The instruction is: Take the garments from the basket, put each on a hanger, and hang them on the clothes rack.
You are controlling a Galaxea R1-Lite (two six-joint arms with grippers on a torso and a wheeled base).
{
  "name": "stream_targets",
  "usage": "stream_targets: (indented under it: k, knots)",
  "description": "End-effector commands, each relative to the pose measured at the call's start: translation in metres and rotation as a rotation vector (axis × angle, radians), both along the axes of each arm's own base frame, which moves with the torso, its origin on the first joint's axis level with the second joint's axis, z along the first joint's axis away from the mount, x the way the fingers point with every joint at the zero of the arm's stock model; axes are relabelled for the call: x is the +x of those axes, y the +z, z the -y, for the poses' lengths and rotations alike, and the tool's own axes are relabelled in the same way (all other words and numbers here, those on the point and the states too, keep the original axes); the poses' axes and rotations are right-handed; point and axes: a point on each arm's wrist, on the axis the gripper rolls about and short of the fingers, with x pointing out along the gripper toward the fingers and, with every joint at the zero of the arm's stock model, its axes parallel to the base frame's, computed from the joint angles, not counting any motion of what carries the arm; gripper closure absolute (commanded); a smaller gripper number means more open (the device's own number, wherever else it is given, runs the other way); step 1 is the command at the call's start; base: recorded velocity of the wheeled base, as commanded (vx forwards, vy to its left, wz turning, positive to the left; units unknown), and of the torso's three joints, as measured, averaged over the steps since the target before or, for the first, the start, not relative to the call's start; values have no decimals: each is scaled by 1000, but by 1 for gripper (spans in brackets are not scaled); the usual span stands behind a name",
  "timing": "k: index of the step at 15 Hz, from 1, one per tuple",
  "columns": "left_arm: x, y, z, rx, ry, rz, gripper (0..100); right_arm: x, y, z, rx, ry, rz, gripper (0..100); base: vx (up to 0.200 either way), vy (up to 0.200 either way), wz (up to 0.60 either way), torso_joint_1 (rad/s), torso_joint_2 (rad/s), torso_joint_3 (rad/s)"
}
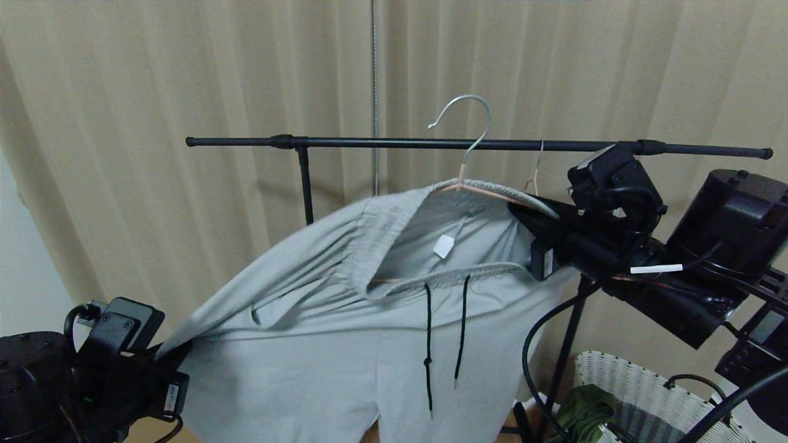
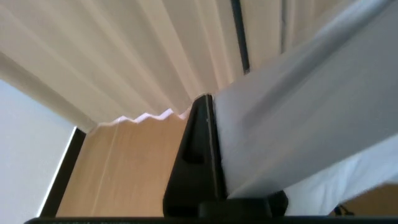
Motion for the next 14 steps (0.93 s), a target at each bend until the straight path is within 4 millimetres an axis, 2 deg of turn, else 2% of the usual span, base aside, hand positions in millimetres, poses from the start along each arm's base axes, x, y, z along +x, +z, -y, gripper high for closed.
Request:
stream_targets:
  k: [1,3,6,8,12,14]
  knots:
    - [0,1,1,-4,-9,7,0,0,-1,-1,-3,7,-3,100,0,0,0,0,0,0]
    - [-4,7,8,-24,-56,50,0,2,-1,-2,-10,1,-12,100,0,0,0,0,0,0]
    - [-18,21,16,-130,-178,130,0,5,-9,-2,-76,-57,-121,100,0,0,0,0,0,0]
    - [-26,27,15,-148,-204,166,0,6,-11,-1,-100,-94,-156,100,0,0,0,0,0,0]
    - [-56,43,9,-254,-322,283,0,18,-8,10,-170,-262,-250,100,0,0,0,0,0,0]
    - [-61,45,8,-272,-349,294,0,21,-7,14,-171,-302,-251,100,0,0,0,0,0,0]
